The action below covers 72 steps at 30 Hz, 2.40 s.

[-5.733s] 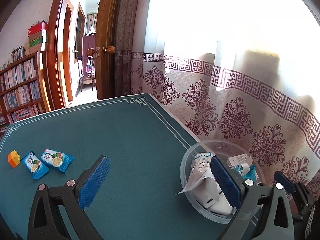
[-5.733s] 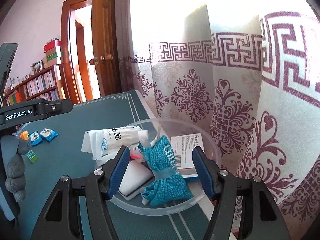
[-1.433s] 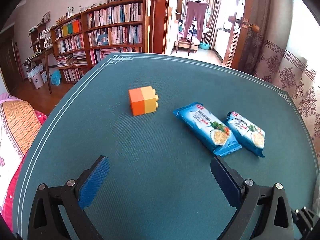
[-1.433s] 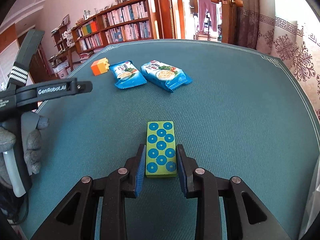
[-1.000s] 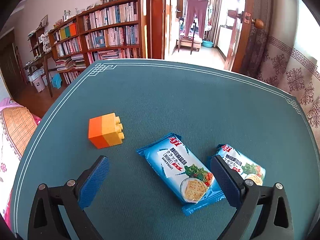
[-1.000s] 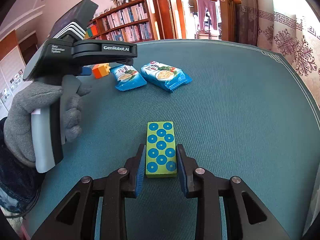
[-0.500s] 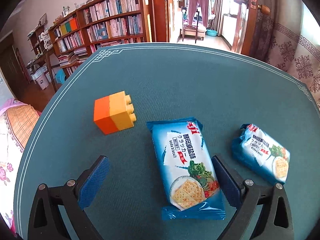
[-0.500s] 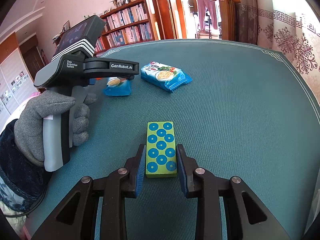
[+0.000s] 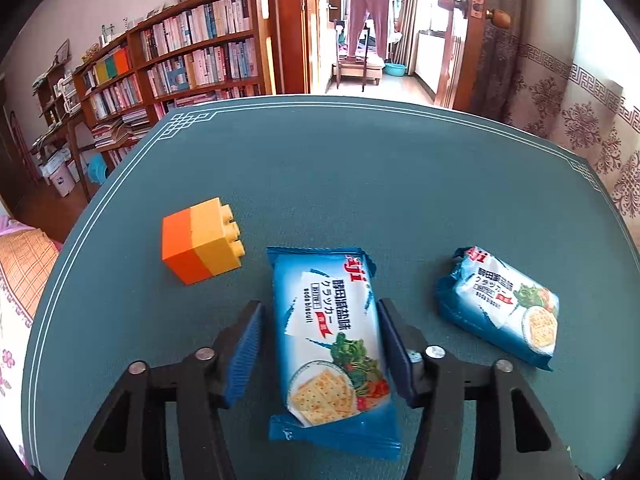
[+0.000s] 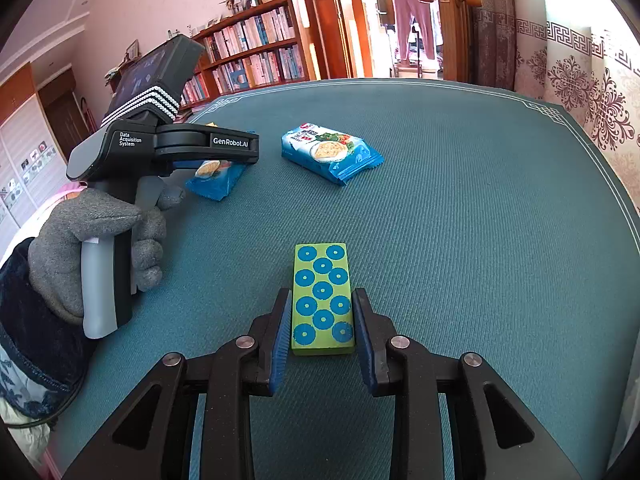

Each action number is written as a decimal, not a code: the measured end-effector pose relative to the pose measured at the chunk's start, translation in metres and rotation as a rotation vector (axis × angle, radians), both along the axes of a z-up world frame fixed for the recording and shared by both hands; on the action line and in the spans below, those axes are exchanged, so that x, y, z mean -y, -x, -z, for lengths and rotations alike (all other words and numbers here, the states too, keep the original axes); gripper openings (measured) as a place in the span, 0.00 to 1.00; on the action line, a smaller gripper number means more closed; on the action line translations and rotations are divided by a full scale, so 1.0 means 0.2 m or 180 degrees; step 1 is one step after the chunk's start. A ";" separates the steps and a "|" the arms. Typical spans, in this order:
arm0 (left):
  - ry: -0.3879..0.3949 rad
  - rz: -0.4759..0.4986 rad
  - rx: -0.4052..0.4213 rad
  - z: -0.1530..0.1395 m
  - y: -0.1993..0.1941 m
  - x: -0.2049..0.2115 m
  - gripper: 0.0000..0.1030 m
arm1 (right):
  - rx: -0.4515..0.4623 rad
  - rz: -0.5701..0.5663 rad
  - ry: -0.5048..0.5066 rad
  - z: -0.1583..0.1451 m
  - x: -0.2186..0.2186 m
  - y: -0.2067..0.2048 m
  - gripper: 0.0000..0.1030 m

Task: Organize objects
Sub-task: 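Grasp the blue cracker packet with the left gripper while the right holds the sponge, then carry the sponge and cracker packet toward the clear bowl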

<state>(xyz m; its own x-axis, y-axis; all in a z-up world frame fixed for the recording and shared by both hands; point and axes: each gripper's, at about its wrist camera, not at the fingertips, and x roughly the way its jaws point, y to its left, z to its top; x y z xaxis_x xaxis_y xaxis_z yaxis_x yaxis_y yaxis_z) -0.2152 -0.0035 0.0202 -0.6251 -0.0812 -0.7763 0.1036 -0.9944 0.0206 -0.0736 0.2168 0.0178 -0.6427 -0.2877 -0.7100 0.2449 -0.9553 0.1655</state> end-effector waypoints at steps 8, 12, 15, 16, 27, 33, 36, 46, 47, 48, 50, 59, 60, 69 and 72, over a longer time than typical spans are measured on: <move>-0.0082 0.0149 0.0018 -0.02 -0.07 -0.02 0.43 | 0.0004 -0.0002 0.0029 0.00 0.00 0.00 0.30; -0.0086 0.0225 -0.0044 -0.03 -0.20 -0.03 0.43 | 0.0004 -0.0002 0.0034 0.00 0.00 0.00 0.30; -0.0059 0.0288 -0.0113 -0.06 -0.31 -0.05 0.43 | 0.0004 -0.0002 0.0034 0.00 0.00 0.00 0.30; -0.0058 0.0310 -0.0127 -0.06 -0.34 -0.06 0.43 | 0.0004 -0.0002 0.0035 0.00 0.00 0.00 0.30; -0.0190 0.0497 -0.0187 -0.11 -0.61 -0.12 0.43 | -0.0016 0.0071 0.0149 0.00 -0.04 -0.01 0.30; -0.0199 0.0553 -0.0133 -0.09 -0.68 -0.15 0.43 | -0.0087 0.0078 0.0201 -0.03 -0.05 -0.08 0.30; -0.0199 0.0602 -0.0132 -0.09 -0.70 -0.17 0.43 | -0.0106 0.0061 0.0176 -0.04 -0.04 -0.11 0.30; -0.0195 0.0832 -0.0112 -0.09 -0.75 -0.31 0.43 | -0.0300 0.0107 0.0151 -0.21 -0.16 -0.28 0.30; -0.0199 0.0861 -0.0115 -0.09 -0.75 -0.33 0.43 | -0.0327 0.0123 0.0142 -0.23 -0.18 -0.30 0.30; -0.0202 0.0890 -0.0119 -0.09 -0.76 -0.35 0.43 | -0.0356 0.0145 0.0130 -0.25 -0.21 -0.33 0.30; -0.0201 0.0955 -0.0124 -0.10 -0.76 -0.39 0.43 | -0.0405 0.0202 0.0124 -0.29 -0.27 -0.38 0.30; -0.0154 0.1229 -0.0152 -0.12 -0.79 -0.61 0.43 | -0.0429 0.0658 0.0343 -0.35 -0.65 -0.66 0.29; -0.0148 0.1265 -0.0159 -0.13 -0.79 -0.63 0.43 | -0.0441 0.0705 0.0333 -0.36 -0.69 -0.69 0.29; -0.0086 0.1553 -0.0243 -0.18 -0.83 -0.86 0.43 | -0.0476 0.1148 0.0304 -0.35 -0.95 -0.84 0.29; -0.0063 0.1632 -0.0277 -0.20 -0.84 -0.92 0.43 | -0.0435 0.1300 0.0313 -0.31 -1.04 -0.83 0.29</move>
<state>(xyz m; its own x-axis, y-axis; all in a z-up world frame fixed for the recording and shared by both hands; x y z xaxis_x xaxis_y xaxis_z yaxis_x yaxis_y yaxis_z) -0.0462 0.1811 0.0606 -0.6431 0.2666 -0.7179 -0.3965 -0.9179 0.0143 0.0931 0.4253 0.0797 -0.8038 -0.0525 -0.5926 -0.1236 -0.9596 0.2527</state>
